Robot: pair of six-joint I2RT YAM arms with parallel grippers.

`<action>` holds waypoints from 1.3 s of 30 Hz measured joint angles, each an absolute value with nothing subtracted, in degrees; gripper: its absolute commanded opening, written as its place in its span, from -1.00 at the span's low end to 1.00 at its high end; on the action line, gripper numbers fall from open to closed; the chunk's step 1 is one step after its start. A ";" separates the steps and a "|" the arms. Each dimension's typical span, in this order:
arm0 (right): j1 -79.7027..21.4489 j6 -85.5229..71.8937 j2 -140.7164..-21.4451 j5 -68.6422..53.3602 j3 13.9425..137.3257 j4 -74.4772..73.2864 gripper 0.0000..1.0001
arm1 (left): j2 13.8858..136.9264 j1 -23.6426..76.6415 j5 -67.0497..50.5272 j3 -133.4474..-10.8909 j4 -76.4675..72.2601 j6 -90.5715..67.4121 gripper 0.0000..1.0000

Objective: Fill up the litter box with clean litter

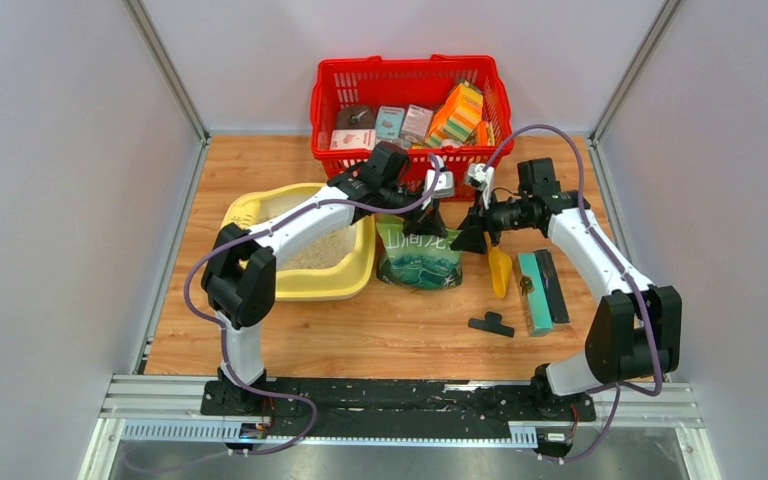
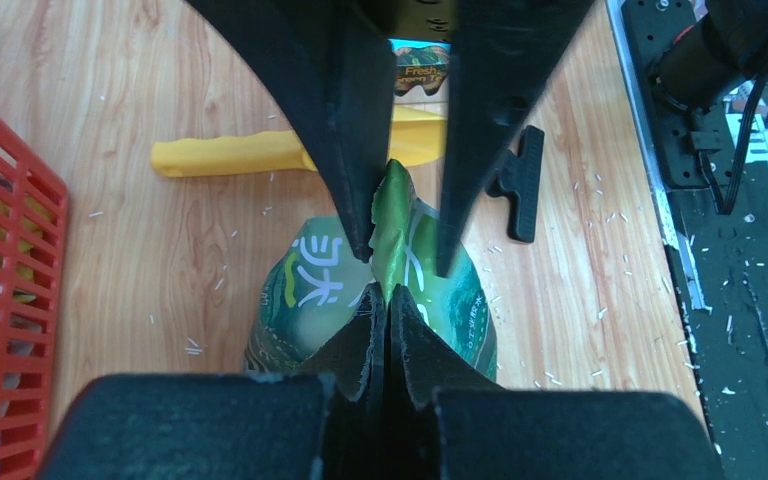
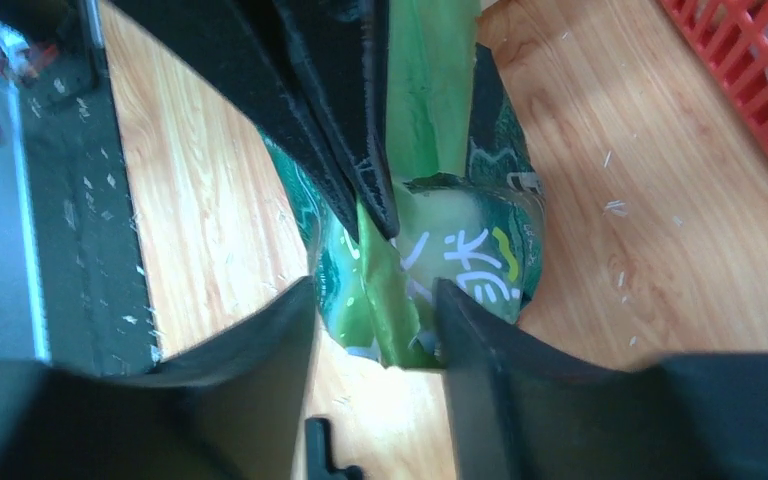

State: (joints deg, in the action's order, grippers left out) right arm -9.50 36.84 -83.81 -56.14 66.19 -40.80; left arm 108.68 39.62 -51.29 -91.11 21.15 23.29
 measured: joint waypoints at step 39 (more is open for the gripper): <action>-2.98 56.97 -90.26 -31.42 49.56 -58.24 -0.17 | 108.16 38.28 -51.59 -87.68 14.94 10.15 -1.00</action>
